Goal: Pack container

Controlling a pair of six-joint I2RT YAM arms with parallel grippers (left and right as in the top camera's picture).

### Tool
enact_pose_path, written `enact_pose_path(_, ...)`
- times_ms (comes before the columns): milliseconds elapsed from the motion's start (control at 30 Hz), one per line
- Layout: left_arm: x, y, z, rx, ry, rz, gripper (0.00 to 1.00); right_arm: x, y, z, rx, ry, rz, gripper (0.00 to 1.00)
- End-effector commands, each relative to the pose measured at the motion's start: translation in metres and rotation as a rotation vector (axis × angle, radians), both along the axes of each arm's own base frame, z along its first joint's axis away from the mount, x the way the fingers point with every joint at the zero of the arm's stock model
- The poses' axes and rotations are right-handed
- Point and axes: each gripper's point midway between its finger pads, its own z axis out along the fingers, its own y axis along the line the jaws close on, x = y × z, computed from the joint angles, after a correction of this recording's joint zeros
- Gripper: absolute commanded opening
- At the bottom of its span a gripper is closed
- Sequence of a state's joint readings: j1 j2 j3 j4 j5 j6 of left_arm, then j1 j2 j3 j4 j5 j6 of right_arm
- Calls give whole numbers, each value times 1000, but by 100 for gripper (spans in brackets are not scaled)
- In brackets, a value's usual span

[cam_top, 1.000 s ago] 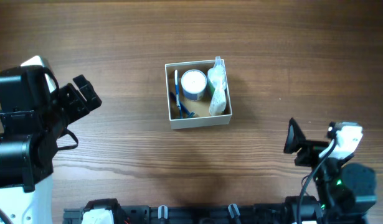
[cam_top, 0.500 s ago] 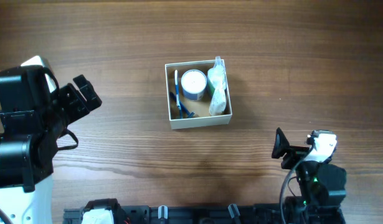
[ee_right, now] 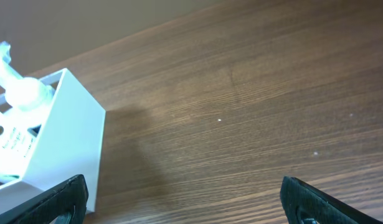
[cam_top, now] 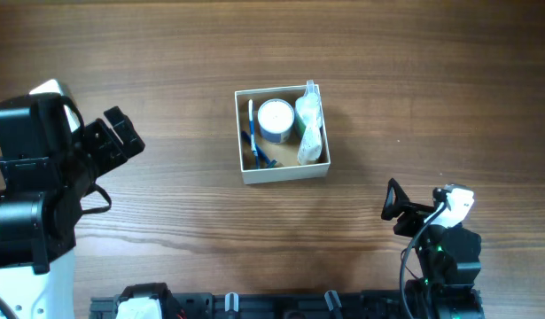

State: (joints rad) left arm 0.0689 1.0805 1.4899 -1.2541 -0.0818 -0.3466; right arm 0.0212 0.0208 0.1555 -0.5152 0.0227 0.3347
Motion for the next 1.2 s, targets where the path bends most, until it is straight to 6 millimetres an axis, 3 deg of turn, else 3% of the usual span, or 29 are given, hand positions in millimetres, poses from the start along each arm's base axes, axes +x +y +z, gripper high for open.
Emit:
enact_pose_path(0,-1,4,3,9,-10,13,100,0,4,3,64,-18,-2,100)
enact_pose_path(567,-2,2,4,9,-13,6,100,0,4,3,63,-18,-3,100)
enact_pose_path(767,-23,0,12,13,-77,7,100,0,4,3,64,-18,-2,100)
enact_pose_path(933,-55,10,-7,36,-115,62,100,0,4,3,64,-18,-2,100)
enact_pose_path(1033,-49,10,-17,43,-224,55,100,0,4,3,63,-18,-2,100)
enact_pose_path(1167,-30,-14,-44,96,-376,-165,100,0,4,3,64,-18,-2,100)
